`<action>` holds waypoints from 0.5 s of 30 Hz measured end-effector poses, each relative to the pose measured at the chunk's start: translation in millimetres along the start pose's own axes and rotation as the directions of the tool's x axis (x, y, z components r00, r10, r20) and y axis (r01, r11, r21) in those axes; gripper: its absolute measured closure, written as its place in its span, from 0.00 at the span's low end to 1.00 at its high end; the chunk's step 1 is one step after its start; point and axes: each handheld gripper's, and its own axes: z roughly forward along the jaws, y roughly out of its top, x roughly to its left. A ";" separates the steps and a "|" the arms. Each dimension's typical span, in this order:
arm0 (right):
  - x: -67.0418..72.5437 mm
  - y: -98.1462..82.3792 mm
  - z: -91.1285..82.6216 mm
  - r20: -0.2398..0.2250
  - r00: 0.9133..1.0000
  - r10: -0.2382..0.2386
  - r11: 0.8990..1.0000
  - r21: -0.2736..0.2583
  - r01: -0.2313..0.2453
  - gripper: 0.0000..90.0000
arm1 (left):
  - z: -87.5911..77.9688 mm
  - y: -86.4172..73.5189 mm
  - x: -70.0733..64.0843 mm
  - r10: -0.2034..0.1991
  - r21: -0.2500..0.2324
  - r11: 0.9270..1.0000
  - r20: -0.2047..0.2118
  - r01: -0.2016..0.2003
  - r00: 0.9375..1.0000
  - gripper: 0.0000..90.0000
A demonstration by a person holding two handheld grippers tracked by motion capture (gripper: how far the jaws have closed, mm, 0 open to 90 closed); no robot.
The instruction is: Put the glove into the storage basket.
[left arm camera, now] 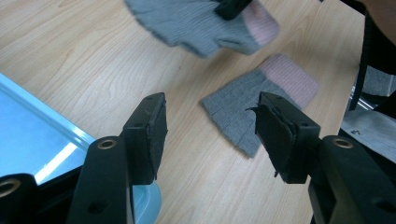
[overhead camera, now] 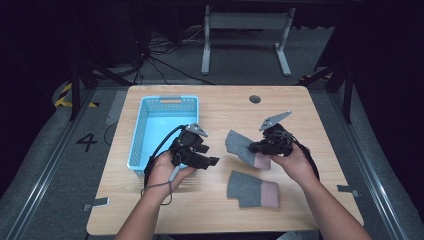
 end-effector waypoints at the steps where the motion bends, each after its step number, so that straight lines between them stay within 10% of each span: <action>1: 2.1 -1.5 -4.8 0.009 1.000 -0.006 1.000 0.001 0.006 0.95 | -0.2 0.5 -0.2 0.002 -0.001 1.000 0.001 -0.002 1.000 0.49; 15: 18.4 -22.9 -39.6 0.025 0.999 0.029 0.999 -0.020 -0.029 0.94 | 6.7 6.5 0.7 0.019 0.023 1.000 -0.014 -0.018 1.000 0.49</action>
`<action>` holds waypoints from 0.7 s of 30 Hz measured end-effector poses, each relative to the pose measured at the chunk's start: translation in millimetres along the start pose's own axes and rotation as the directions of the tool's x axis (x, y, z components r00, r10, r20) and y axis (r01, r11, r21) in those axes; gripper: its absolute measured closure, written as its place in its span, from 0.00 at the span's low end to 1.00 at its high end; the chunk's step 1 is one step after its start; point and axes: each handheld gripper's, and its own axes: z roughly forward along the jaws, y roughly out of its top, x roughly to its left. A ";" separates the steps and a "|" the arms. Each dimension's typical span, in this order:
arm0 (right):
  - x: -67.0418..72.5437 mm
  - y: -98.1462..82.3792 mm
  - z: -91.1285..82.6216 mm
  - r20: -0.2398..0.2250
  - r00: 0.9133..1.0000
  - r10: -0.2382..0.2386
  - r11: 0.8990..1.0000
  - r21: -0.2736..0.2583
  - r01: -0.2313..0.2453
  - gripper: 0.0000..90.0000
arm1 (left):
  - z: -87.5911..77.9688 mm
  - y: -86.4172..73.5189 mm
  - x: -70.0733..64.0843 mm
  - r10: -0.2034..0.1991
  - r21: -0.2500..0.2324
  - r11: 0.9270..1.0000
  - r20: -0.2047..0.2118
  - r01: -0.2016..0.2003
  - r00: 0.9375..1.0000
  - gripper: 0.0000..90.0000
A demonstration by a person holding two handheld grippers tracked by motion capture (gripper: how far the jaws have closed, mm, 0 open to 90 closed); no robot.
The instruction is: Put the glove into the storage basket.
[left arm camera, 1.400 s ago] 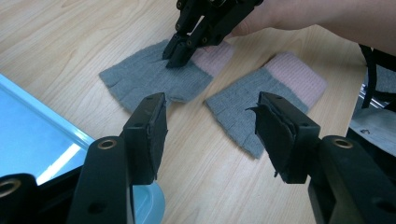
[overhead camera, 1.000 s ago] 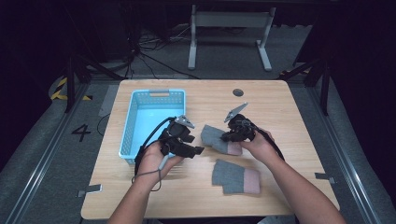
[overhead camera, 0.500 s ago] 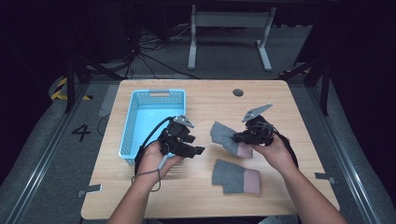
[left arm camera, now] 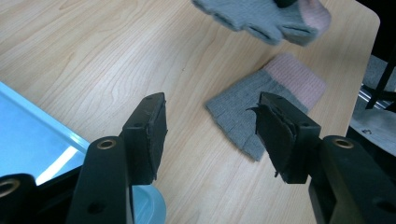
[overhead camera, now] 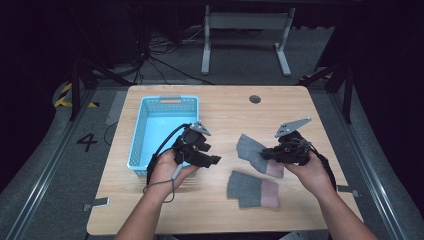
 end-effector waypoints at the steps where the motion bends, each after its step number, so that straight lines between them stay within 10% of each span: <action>1: 0.0 0.0 0.0 0.000 1.000 0.000 1.000 0.000 0.000 0.94 | 0.0 0.0 0.0 0.000 0.000 1.000 0.000 0.000 1.000 0.49; 21: 42.4 -22.1 18.4 -0.019 0.997 -0.071 0.989 0.126 0.073 0.94 | 7.9 4.7 -5.2 0.017 0.017 1.000 0.021 -0.017 1.000 0.50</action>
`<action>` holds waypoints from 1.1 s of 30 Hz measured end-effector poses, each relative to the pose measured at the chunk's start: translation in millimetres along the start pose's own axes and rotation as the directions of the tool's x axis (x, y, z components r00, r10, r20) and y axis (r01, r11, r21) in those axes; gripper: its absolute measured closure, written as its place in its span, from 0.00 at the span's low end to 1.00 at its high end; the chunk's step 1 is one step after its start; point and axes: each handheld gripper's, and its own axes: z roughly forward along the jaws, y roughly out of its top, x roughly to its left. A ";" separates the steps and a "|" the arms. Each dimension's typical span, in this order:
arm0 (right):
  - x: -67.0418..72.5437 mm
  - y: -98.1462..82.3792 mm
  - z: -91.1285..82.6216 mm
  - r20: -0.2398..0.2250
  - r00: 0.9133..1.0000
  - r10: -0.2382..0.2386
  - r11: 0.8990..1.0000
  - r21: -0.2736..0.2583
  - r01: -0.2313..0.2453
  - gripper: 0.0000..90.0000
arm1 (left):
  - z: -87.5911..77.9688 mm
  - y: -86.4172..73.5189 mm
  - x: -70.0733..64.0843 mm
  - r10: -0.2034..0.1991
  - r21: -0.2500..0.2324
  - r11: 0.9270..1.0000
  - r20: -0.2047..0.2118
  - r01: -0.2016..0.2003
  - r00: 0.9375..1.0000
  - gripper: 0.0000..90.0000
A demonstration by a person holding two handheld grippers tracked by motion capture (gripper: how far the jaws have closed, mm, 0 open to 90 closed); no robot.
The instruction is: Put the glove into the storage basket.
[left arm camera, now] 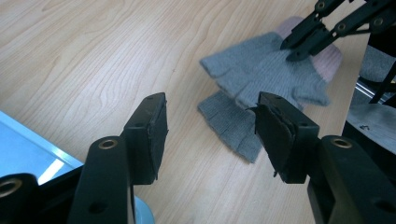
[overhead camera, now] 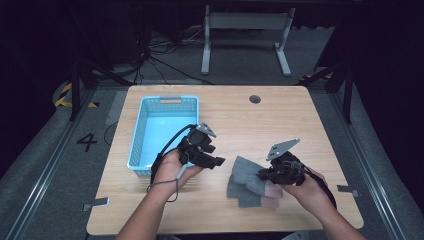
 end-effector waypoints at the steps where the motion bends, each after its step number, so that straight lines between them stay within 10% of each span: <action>1: 1.5 0.5 1.2 -0.001 1.000 -0.002 1.000 0.010 0.002 0.94 | -0.2 -0.1 0.0 0.000 -0.001 1.000 0.000 0.000 1.000 0.50; 33: 4.6 -1.7 30.2 -0.047 0.999 -0.003 0.990 0.143 0.009 0.93 | -0.5 -0.1 1.1 0.002 0.000 1.000 -0.001 -0.002 1.000 0.49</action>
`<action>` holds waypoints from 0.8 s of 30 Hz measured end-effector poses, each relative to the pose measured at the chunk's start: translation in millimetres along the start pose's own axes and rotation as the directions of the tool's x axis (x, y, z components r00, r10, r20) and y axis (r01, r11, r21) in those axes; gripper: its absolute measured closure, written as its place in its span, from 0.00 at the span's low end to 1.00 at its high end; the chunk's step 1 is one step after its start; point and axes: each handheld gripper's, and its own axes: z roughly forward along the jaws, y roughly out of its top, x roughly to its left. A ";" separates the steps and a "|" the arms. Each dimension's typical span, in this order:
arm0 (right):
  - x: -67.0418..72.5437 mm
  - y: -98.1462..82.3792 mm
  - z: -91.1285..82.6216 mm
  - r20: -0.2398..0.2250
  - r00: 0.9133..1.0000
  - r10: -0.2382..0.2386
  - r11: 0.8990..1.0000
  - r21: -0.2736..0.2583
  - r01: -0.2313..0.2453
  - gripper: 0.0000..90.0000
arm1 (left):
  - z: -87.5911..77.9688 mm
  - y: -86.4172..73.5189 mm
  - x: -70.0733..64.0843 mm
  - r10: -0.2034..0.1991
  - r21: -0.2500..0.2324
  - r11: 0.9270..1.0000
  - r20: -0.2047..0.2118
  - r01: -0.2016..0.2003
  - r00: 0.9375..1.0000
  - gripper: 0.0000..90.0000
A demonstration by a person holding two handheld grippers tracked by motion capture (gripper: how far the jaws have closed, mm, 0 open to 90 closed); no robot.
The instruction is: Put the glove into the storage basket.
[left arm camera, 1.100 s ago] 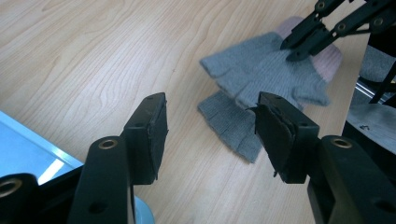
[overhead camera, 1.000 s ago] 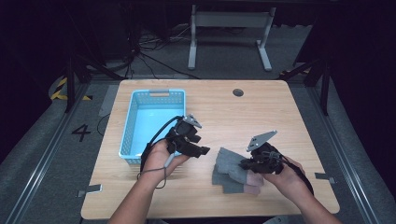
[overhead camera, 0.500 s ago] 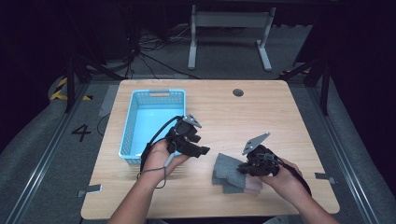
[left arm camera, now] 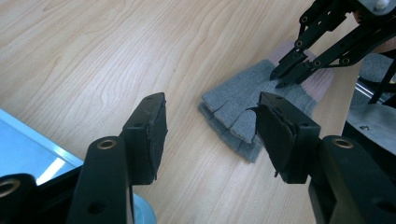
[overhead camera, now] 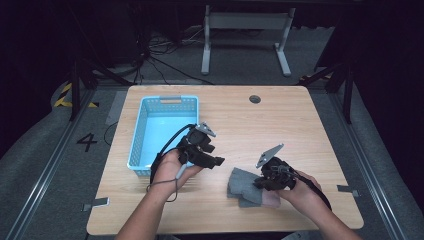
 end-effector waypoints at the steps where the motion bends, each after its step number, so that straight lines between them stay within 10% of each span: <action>1: 0.0 0.0 0.0 0.000 1.000 0.000 1.000 0.000 0.000 0.93 | 0.0 0.0 0.0 0.000 0.000 1.000 0.000 0.000 1.000 0.49; 24: 4.1 2.0 10.9 0.018 1.000 -0.012 1.000 0.026 0.012 0.91 | 0.5 0.0 0.0 0.000 0.004 1.000 0.003 0.000 1.000 0.49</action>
